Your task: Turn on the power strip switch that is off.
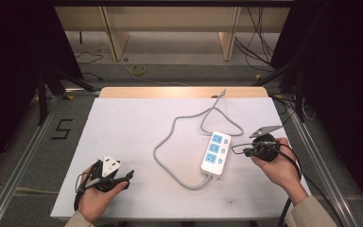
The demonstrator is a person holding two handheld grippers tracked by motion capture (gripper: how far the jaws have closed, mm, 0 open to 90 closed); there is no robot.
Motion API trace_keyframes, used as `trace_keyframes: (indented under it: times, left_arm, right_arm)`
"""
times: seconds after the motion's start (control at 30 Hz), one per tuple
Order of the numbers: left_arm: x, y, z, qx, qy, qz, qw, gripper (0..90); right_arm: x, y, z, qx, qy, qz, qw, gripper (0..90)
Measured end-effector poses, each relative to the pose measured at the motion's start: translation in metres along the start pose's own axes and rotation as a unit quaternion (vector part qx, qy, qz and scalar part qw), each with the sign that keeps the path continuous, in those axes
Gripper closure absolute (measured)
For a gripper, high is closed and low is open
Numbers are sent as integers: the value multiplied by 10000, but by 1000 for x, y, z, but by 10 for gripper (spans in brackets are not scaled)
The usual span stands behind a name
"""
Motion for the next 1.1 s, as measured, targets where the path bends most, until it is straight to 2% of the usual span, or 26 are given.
trace_keyframes:
  times: [0.7,1.1]
  left_arm:
    - [0,-1,0,15,-4,-9,10000,382]
    - [1,-1,0,23,-4,-13,10000,383]
  right_arm:
    - [8,11,-15,-72,-274,-6,9996,900]
    - [12,15,-25,-104,-326,-11,9994,900]
Point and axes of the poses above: each handheld gripper's, and its own axes: x roughly forward along the jaws, z roughly out of its underside, y roughly to its right, the point moved 9 cm from there along x, roughly forward along the jaws, and after that the axes turned 11 degrees about -x, right-handed, at the moved point
